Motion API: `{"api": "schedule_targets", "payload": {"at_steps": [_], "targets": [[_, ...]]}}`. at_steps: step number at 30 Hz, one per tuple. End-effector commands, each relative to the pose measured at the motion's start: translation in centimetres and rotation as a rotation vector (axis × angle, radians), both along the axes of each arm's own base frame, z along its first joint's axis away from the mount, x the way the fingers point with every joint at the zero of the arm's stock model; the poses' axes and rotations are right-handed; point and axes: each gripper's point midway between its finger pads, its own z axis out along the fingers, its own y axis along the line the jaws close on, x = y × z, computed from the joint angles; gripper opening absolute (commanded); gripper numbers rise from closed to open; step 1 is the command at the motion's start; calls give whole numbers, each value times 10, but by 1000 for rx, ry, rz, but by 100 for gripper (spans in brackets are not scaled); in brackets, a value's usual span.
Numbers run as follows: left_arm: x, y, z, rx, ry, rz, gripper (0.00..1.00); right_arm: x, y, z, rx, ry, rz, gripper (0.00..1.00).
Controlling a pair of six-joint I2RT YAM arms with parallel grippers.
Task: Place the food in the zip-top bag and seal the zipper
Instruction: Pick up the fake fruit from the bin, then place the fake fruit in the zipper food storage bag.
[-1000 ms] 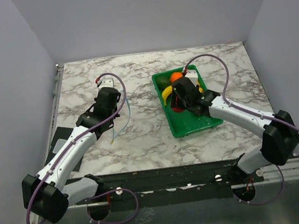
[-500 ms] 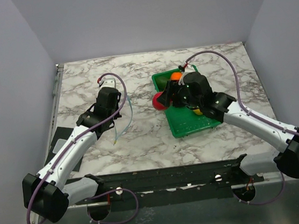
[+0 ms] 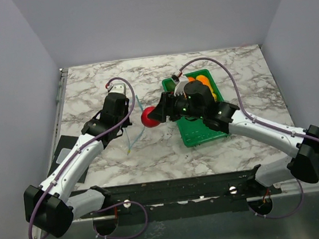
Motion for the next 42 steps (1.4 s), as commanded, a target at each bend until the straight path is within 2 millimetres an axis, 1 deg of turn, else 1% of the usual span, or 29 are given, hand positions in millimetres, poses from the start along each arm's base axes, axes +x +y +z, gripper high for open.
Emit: {"api": "schedule_targets", "payload": {"at_steps": [1,8,12,16,22,26,29,33,34,36,42], "targets": [[-1,-13,5,-76,-10,-36,0,-7,28,21,65,-24,70,19],[-3,-21,10,-117,-19,-71,0,5,41,10,44,-16,47,19],[-6,-28,17,-154,-33,-108,0,17,46,-3,9,-4,16,19],[-8,-29,22,-165,-51,-115,0,28,49,-17,-32,9,-17,19],[-11,-36,27,-195,-60,-156,0,43,49,-44,-111,30,-83,20],[-13,-41,31,-215,-66,-189,0,52,44,-55,-164,29,-135,24],[-14,-44,32,-226,-68,-205,0,56,41,-63,-199,29,-162,30],[-14,-44,32,-228,-70,-207,0,56,40,-68,-214,33,-163,44],[-14,-44,32,-227,-70,-206,0,55,40,-68,-217,34,-161,49],[-13,-43,32,-224,-70,-202,0,54,40,-68,-218,32,-158,59],[-10,-40,28,-216,-64,-180,0,47,36,-56,-197,14,-141,83]]}}
